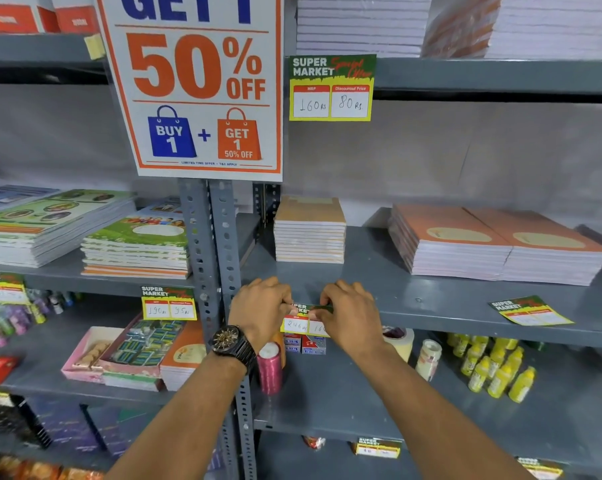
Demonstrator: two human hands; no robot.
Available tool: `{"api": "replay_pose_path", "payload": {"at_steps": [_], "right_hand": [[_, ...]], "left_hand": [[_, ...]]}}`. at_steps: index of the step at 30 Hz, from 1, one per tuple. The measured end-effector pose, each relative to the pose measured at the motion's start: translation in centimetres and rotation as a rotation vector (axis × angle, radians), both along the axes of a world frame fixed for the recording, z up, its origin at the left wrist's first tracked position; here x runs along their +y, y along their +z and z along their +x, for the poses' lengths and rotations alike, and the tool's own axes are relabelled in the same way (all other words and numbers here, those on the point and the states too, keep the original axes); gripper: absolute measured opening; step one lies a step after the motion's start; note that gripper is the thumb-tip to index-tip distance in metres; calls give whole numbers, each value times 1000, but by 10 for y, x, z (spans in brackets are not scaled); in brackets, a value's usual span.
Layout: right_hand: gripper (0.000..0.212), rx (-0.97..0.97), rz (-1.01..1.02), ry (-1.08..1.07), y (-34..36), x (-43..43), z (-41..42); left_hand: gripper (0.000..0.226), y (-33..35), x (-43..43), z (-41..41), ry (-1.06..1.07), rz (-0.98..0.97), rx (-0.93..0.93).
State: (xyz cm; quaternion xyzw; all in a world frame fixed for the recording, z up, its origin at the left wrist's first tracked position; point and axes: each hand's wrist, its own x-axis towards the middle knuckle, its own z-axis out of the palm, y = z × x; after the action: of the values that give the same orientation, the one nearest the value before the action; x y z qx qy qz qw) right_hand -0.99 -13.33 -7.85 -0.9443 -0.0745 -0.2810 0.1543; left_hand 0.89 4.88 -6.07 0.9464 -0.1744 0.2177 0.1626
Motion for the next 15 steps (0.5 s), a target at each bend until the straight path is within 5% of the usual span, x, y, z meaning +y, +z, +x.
{"api": "replay_pose_path", "payload": {"at_steps": [3,8,15], "right_hand": [[24,17,-24,-12,2,1,-4],[24,86,347,88,17,-44,-24],[18,-17,547,-111,63,-198,-60]], "left_hand": [[14,-1,1,-2,6,7,10],[35,5,-11,-6,-53,-18,156],[32,32,-126,-22,-308,-356,161]]}}
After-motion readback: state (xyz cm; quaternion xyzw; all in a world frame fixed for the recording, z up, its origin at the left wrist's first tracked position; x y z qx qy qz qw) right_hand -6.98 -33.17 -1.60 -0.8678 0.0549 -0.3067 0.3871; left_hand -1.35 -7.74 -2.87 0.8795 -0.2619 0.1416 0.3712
